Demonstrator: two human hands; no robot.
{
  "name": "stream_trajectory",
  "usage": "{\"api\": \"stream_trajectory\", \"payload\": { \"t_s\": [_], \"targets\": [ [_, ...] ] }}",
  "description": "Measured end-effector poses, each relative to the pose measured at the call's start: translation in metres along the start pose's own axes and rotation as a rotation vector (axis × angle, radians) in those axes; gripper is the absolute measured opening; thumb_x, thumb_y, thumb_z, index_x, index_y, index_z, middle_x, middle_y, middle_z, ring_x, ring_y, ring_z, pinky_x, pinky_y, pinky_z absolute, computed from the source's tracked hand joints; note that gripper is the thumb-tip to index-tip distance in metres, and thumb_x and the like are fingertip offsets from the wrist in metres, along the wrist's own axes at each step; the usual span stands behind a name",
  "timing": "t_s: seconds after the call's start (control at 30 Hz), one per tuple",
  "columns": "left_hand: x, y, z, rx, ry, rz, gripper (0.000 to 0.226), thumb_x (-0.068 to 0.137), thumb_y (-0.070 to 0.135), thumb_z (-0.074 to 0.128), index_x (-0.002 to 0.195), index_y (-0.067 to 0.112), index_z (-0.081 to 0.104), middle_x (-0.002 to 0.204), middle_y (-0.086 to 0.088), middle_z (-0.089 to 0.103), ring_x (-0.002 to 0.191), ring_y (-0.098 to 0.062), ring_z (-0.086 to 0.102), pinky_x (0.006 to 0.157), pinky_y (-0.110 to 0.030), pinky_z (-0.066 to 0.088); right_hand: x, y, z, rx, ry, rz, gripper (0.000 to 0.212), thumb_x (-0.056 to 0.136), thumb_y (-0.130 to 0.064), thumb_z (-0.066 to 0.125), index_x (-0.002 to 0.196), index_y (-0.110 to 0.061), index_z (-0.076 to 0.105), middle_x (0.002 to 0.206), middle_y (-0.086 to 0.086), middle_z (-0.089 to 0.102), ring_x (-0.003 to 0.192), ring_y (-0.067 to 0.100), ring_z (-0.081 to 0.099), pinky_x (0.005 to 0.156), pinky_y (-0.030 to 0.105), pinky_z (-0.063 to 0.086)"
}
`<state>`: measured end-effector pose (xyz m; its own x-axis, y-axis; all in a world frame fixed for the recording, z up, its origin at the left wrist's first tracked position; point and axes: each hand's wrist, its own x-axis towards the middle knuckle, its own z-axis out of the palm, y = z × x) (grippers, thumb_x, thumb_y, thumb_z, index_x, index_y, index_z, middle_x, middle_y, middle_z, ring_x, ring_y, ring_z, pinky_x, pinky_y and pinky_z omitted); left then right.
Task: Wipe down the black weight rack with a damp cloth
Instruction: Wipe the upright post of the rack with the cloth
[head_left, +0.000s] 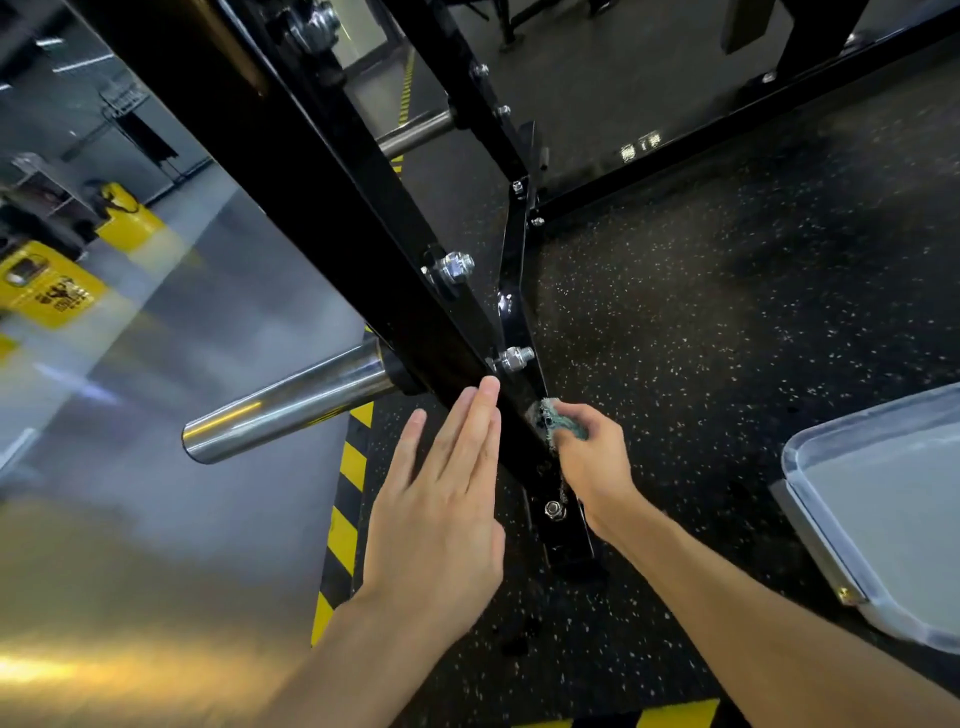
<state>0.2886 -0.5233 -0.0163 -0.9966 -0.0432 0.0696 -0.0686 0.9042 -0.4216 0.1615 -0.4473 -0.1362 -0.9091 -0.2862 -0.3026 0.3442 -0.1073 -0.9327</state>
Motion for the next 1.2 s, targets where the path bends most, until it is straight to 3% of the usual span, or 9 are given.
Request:
{"api": "stream_trajectory", "payload": {
  "t_s": [0.1,0.23,0.43,0.53,0.67,0.8,1.07,1.13,1.2],
  "targets": [
    [0.001,-0.006,-0.002,0.019,0.001,0.022,0.089,0.08,0.026,0.065,0.156,0.005,0.024,0.167,-0.009,0.0,0.154,-0.02,0.005,0.123,-0.052,0.017,-0.016,-0.003,-0.002,-0.015,0.01,-0.214,0.035,0.095,0.002,0.055,0.119,-0.02,0.065,0.116,-0.01,0.061,0.105,0.003,0.059,0.091,0.018,0.049],
    [0.0,-0.002,-0.001,0.007,0.017,0.014,0.088,0.079,0.025,0.065,0.155,0.005,0.026,0.167,-0.008,0.001,0.154,-0.019,0.006,0.123,-0.051,0.015,0.006,-0.006,-0.011,-0.11,-0.071,0.013,0.032,0.097,0.0,0.052,0.117,-0.023,0.064,0.12,-0.002,0.063,0.096,0.003,0.06,0.072,0.012,0.048],
    [0.001,-0.007,-0.003,0.015,0.015,0.031,0.086,0.08,0.026,0.065,0.155,0.007,0.028,0.167,-0.007,0.005,0.154,-0.019,0.007,0.123,-0.052,0.016,-0.005,-0.049,0.014,-0.04,-0.03,-0.301,0.035,0.094,0.004,0.051,0.104,-0.029,0.06,0.114,-0.008,0.058,0.101,0.0,0.057,0.084,0.007,0.044],
    [0.0,-0.007,-0.005,0.01,0.023,0.028,0.086,0.08,0.027,0.064,0.155,0.007,0.027,0.167,-0.007,0.006,0.154,-0.019,0.007,0.123,-0.052,0.014,0.002,-0.063,0.016,-0.071,-0.053,-0.318,0.037,0.095,0.001,0.05,0.115,-0.026,0.065,0.12,-0.008,0.061,0.11,0.003,0.058,0.1,0.02,0.046],
    [0.0,-0.007,-0.011,-0.005,0.042,0.032,0.087,0.08,0.026,0.066,0.155,0.006,0.027,0.166,-0.006,0.012,0.153,-0.018,0.013,0.122,-0.052,0.018,-0.028,-0.048,0.016,-0.012,0.013,-0.323,0.03,0.095,-0.001,0.05,0.107,-0.026,0.061,0.109,-0.006,0.057,0.091,0.003,0.058,0.078,0.019,0.049],
    [0.0,-0.003,-0.015,-0.012,0.043,0.034,0.085,0.079,0.027,0.066,0.154,0.007,0.031,0.166,-0.007,0.015,0.152,-0.019,0.017,0.121,-0.05,0.015,-0.028,-0.05,0.011,-0.069,-0.018,-0.323,0.034,0.098,-0.002,0.05,0.123,-0.022,0.062,0.113,-0.011,0.056,0.101,-0.002,0.055,0.087,0.011,0.044],
    [0.001,-0.006,-0.036,-0.301,0.189,-0.027,0.051,0.088,0.017,0.056,0.139,0.009,0.054,0.15,-0.006,0.043,0.129,-0.021,0.052,0.107,-0.04,0.047,-0.04,-0.07,0.011,0.036,-0.012,-0.194,0.024,0.096,-0.007,0.049,0.106,-0.023,0.064,0.116,-0.004,0.059,0.096,0.002,0.058,0.082,0.017,0.047],
    [0.003,-0.005,-0.043,-0.361,0.242,-0.087,0.053,0.088,0.013,0.059,0.139,0.007,0.052,0.153,-0.009,0.034,0.135,-0.025,0.046,0.102,-0.041,0.051,-0.056,-0.072,0.009,0.175,0.081,-0.139,0.025,0.094,-0.008,0.051,0.104,-0.024,0.067,0.11,-0.002,0.065,0.092,0.007,0.063,0.079,0.024,0.054],
    [0.006,-0.004,-0.049,-0.314,0.273,-0.129,0.063,0.086,0.01,0.061,0.145,0.003,0.043,0.16,-0.013,0.019,0.148,-0.029,0.026,0.114,-0.044,0.038,-0.071,-0.08,0.015,0.238,0.163,-0.221,0.026,0.094,-0.007,0.053,0.107,-0.026,0.066,0.108,-0.006,0.063,0.09,0.002,0.062,0.076,0.017,0.053]
  ]
}}
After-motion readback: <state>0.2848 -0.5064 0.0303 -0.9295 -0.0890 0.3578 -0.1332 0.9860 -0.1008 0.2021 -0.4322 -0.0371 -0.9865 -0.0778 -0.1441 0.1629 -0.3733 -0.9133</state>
